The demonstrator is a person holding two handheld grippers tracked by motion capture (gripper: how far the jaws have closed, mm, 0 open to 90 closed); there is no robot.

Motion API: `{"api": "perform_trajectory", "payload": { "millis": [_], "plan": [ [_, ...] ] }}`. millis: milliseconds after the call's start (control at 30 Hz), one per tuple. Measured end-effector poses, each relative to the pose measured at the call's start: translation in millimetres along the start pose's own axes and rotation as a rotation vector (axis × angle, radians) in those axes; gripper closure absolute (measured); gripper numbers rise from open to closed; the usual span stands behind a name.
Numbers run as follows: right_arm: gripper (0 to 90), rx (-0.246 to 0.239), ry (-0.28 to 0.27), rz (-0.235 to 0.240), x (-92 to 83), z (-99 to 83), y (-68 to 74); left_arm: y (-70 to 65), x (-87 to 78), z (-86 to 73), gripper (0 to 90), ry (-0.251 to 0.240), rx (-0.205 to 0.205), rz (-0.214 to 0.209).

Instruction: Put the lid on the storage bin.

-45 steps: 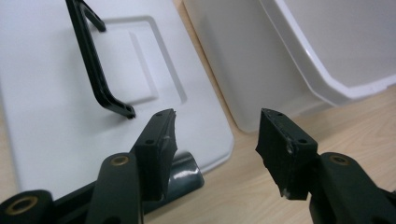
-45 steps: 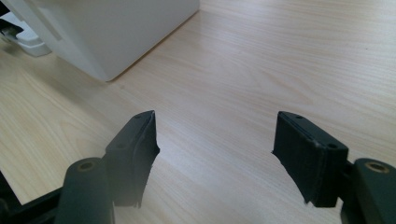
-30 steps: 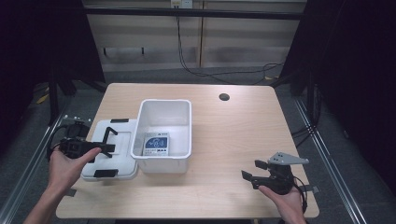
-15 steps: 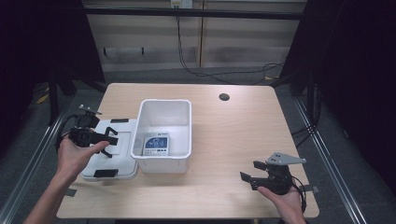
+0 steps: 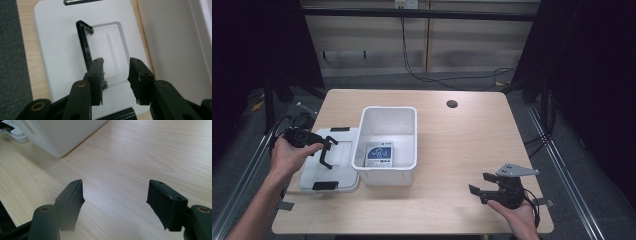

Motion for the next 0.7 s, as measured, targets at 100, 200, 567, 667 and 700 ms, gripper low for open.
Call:
{"api": "perform_trajectory", "payload": {
  "millis": [100, 200, 567, 667, 700],
  "plan": [
    [28.8, -0.003, 0.003, -0.001, 0.2, -0.3, -0.1, 4.9, 1.1, 1.2, 60.7, 0.014, -0.013, -0.004],
    [28.8, -0.003, 0.008, 0.000, 0.3, -0.6, -0.1, 9.4, 3.7, 1.8, 60.6, 0.037, -0.015, -0.023],
    [28.5, -0.012, 0.017, 0.005, 1.4, -0.9, 0.2, 12.7, 20.8, 7.1, 65.7, 0.116, -0.009, 0.036],
    [28.5, -0.014, 0.018, 0.004, 1.6, -1.0, 0.4, 14.8, 24.1, 6.6, 66.3, 0.133, -0.018, 0.043],
    [28.4, -0.018, 0.019, 0.006, 2.0, -0.9, 0.5, 15.3, 25.7, 6.6, 66.7, 0.135, -0.021, 0.043]
  ]
}}
Point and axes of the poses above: each handheld gripper's, and its own axes: x roughly forward along the jaws, z roughly out of its top, y roughly to its left, the point moved 2 cm from there along x, roughly forward along the jaws, and after that the axes turned 5 degrees about x, right-handed, at the moved point
